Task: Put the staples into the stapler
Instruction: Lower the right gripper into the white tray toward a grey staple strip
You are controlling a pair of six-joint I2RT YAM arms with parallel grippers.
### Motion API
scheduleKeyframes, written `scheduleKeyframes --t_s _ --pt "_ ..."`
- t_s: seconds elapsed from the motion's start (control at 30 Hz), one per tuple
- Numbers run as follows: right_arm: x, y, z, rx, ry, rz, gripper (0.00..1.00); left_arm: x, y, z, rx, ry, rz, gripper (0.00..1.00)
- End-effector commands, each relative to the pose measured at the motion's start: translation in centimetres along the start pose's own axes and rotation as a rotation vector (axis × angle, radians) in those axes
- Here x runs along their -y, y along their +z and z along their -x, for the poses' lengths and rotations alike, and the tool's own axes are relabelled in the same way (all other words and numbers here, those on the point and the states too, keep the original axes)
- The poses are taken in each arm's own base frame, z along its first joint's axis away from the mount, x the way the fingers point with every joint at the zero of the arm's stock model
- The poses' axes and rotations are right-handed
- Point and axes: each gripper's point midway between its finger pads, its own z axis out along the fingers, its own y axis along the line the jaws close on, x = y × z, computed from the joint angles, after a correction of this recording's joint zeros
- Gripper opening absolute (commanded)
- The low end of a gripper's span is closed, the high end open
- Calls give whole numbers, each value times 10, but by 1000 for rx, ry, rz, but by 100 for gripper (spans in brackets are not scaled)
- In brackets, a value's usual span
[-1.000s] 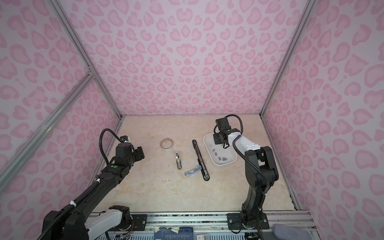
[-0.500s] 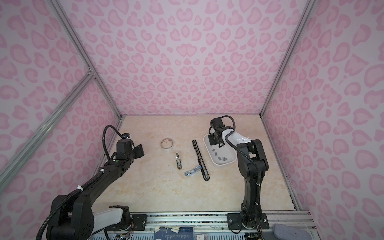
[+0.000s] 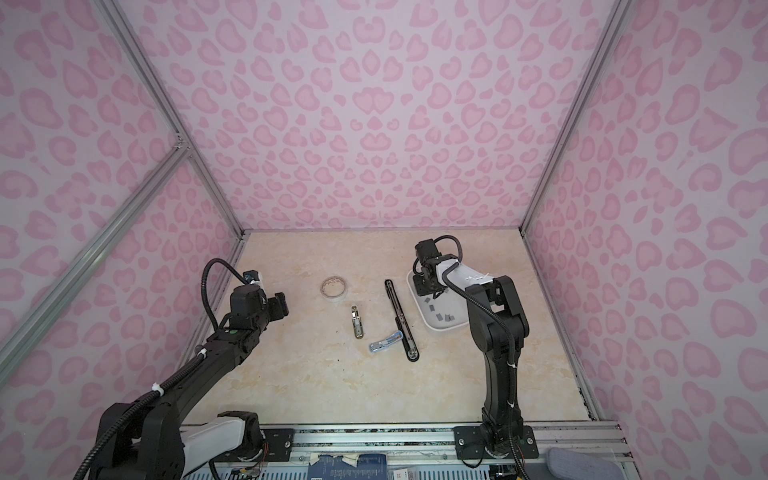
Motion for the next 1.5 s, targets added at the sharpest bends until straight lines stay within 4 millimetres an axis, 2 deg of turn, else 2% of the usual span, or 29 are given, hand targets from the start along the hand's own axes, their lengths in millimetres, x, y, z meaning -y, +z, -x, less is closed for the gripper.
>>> scheduleKeyframes --t_s 0.0,0.23,0.47,0.63,0.77,0.8,0.93,1.03,1.07,1.3,1.47 --pt "6 5 -9 -31 7 -37 45 5 -1 8 34 -2 -26 75" --pt "6 1 -9 -13 25 -29 42 5 -1 7 31 0 -30 75" --pt "-5 1 1 18 47 29 48 5 -3 7 35 3 -34 75" --pt "-4 8 3 9 66 24 49 6 -4 8 39 5 -37 75" --pt "-1 17 -5 -21 70 7 49 7 -3 7 37 4 -43 75" --pt "-1 14 5 -2 71 1 48 7 -3 7 34 5 -43 75" --pt "4 15 0 -11 72 -24 42 9 1 7 24 8 -48 75" --pt "10 11 4 5 80 -45 39 11 3 6 16 9 -58 74" --pt "12 16 -9 -25 81 -52 38 12 4 6 13 10 -60 74" --pt "15 12 -12 -16 96 -46 35 11 2 5 14 9 -62 74" --pt "8 15 -13 -26 94 -14 32 12 1 5 16 9 -64 74"
